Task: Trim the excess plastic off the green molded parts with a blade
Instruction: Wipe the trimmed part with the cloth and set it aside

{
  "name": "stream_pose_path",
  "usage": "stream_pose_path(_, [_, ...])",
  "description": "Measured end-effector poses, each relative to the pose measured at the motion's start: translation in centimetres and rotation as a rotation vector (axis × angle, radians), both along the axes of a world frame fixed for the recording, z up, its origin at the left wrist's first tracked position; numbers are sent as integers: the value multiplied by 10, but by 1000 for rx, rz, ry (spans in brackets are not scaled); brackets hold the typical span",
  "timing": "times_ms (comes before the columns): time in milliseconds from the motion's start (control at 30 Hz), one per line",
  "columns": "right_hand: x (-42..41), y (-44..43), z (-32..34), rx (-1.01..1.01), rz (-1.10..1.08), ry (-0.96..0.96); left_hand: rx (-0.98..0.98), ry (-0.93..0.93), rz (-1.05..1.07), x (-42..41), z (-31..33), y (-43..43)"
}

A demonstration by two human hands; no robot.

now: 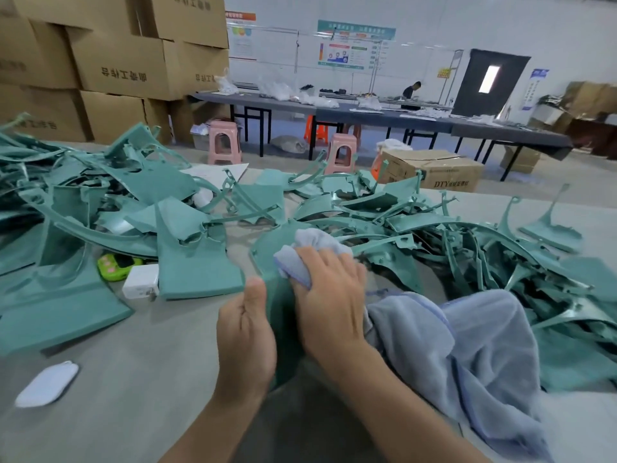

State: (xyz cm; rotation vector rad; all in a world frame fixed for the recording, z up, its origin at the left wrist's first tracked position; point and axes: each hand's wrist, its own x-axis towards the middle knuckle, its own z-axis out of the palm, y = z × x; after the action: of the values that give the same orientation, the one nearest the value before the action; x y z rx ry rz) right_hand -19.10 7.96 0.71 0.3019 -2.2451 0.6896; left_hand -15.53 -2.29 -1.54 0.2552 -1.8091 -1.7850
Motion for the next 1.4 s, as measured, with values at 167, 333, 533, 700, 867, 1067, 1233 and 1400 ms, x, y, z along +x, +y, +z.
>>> stream_pose_path(167, [-26,18,13,151,70,-49,-195,65,23,6,4,3])
stream_pose_path(333, [-48,38,22,285,59,-233,-330,107,34,7,4,4])
stream_pose_path(533, [-66,95,23,296,-197,-324,-352,79,64,10,3,-2])
stream_pose_path(700, [-62,131,22,194,-387,-259,-435,109,77,7,5,3])
stream_pose_path(867, [-29,107,25,-199,-191,-15,-299,24,105,3,4,-3])
stream_pose_path(1067, [23,20,3,-218,197,-248,-72,9,57,-2,2,2])
stream_pose_path(1233, [59,-10,-4,-166,414,-418,356,-88,53,-7,4,-12])
stream_pose_path(1400, [88,-12,-8,-30,566,-364,779,-159,21,-22,2,-32])
